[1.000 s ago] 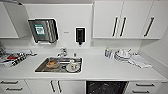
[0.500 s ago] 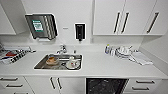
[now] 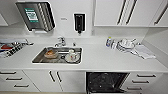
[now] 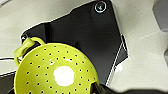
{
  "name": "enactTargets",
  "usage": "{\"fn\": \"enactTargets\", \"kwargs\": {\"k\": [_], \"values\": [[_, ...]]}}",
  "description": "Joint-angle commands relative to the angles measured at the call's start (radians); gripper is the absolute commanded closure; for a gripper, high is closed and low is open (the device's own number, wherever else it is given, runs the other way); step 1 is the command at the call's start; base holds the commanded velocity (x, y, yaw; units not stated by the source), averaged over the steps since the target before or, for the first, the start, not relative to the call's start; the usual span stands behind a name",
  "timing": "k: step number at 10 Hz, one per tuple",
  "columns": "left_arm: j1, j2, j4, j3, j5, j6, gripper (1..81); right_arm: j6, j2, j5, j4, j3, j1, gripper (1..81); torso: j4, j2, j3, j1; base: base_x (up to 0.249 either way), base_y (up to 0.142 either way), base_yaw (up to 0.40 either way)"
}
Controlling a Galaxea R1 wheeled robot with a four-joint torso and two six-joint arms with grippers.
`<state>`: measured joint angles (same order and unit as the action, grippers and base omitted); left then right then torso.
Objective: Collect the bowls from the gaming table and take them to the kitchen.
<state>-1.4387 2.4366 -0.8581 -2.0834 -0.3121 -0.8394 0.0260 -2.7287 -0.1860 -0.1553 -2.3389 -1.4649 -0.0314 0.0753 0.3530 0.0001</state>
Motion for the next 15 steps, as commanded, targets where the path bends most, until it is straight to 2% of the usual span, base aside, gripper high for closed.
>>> {"fn": "enactTargets", "kwargs": {"k": [1,2,3,4,5,6,8,9,10,12,15], "values": [[0.128,-0.169,-0.002,0.178,0.039,-0.05,81.1,0.0,0.025,0.059,-0.006,0.02,0.028,81.1,0.0,0.0,0.047,0.0,0.0,0.0,0.0],[0.167,-0.204,-0.006,0.244,0.053,-0.053,81.1,0.0,0.025,0.059,-0.006,0.021,0.031,81.1,0.0,0.0,0.054,0.001,0.0,0.0,0.0],[0.214,-0.221,-0.009,0.315,0.133,-0.052,81.1,0.0,0.025,0.059,-0.006,0.021,0.031,81.1,0.0,-0.001,0.033,0.001,0.0,0.0,0.0],[0.259,-0.233,-0.016,0.406,0.221,-0.052,81.1,0.0,0.024,0.059,-0.006,0.023,0.031,81.1,0.0,-0.001,0.038,0.001,0.0,0.0,0.0],[0.308,-0.256,-0.018,0.495,0.284,-0.052,81.1,0.0,0.025,0.057,-0.006,0.024,0.031,81.1,0.0,-0.001,0.042,0.001,0.0,0.0,0.0],[0.361,-0.277,-0.015,0.546,0.317,-0.052,81.1,0.0,0.025,0.057,-0.006,0.024,0.031,81.1,0.0,-0.001,0.04,0.001,0.0,0.0,0.0],[0.485,-0.358,-0.002,0.689,0.423,-0.052,81.1,-0.001,0.025,0.056,-0.006,0.026,0.033,81.1,0.0,-0.001,0.041,0.001,0.0,0.0,0.0],[0.552,-0.373,0.001,0.747,0.508,-0.053,81.1,0.0,0.025,0.055,-0.006,0.027,0.037,81.1,0.0,-0.001,0.041,0.002,0.0,0.0,0.0],[0.608,-0.367,0.014,0.778,0.591,-0.055,81.1,-0.001,0.027,0.055,-0.007,0.024,0.039,81.1,0.0,-0.001,0.041,0.002,0.0,0.0,0.0],[0.707,-0.331,0.048,0.819,0.697,-0.053,81.1,-0.003,0.039,0.056,-0.013,0.029,0.043,81.1,0.0,-0.001,0.08,0.002,0.0,0.0,0.0],[0.865,-0.216,0.091,0.836,0.908,-0.055,81.1,-0.003,0.047,0.056,-0.015,0.03,0.047,81.1,0.0,-0.002,0.135,0.002,0.0,0.0,0.0]]}}
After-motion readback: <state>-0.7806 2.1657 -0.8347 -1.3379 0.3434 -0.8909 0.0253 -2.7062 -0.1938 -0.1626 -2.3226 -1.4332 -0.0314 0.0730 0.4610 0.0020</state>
